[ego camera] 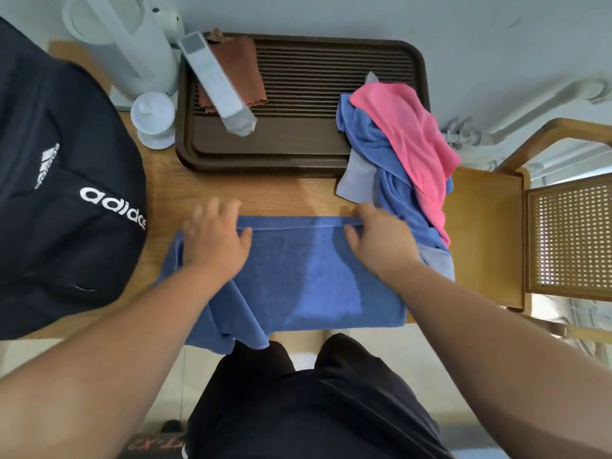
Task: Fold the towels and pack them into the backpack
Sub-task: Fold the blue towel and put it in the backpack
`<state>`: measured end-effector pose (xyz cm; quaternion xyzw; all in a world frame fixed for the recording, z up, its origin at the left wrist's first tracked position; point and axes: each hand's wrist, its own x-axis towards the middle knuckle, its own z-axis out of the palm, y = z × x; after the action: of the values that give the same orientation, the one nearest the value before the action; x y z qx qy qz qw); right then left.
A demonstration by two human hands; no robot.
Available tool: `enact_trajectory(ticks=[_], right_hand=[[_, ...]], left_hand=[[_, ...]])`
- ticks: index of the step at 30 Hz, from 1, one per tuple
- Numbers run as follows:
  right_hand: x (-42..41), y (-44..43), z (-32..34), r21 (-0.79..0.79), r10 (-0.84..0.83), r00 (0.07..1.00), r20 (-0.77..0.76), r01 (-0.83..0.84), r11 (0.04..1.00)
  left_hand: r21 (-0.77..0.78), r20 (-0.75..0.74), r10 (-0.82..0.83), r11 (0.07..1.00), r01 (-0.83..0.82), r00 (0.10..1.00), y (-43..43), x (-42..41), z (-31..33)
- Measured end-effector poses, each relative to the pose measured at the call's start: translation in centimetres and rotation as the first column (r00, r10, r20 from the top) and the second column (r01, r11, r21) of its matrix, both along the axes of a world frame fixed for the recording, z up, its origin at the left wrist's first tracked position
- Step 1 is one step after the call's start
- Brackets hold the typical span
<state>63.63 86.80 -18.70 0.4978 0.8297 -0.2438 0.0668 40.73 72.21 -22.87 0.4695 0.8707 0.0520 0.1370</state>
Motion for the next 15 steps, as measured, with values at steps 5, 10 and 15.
enact_trajectory(ticks=[5, 10, 15], right_hand=[[0.7, -4.5, -3.3, -0.157, 0.252, 0.935, 0.249, -0.218, 0.963], [2.2, -3.1, -4.8, -0.023, 0.201, 0.92, 0.337, -0.206, 0.978], [2.0, -0.4, -5.1, 0.042, 0.263, 0.89, 0.373, -0.299, 0.953]], left_hand=[[-0.129, 0.123, -0.163, 0.975, 0.179, 0.979, -2.2, 6.7, -1.8], [-0.358, 0.171, -0.123, 0.916, 0.178, 0.977, -1.8, 7.1, -3.1], [-0.43, 0.201, -0.056, 0.892, 0.139, 0.978, 0.4, 4.0, -2.9]])
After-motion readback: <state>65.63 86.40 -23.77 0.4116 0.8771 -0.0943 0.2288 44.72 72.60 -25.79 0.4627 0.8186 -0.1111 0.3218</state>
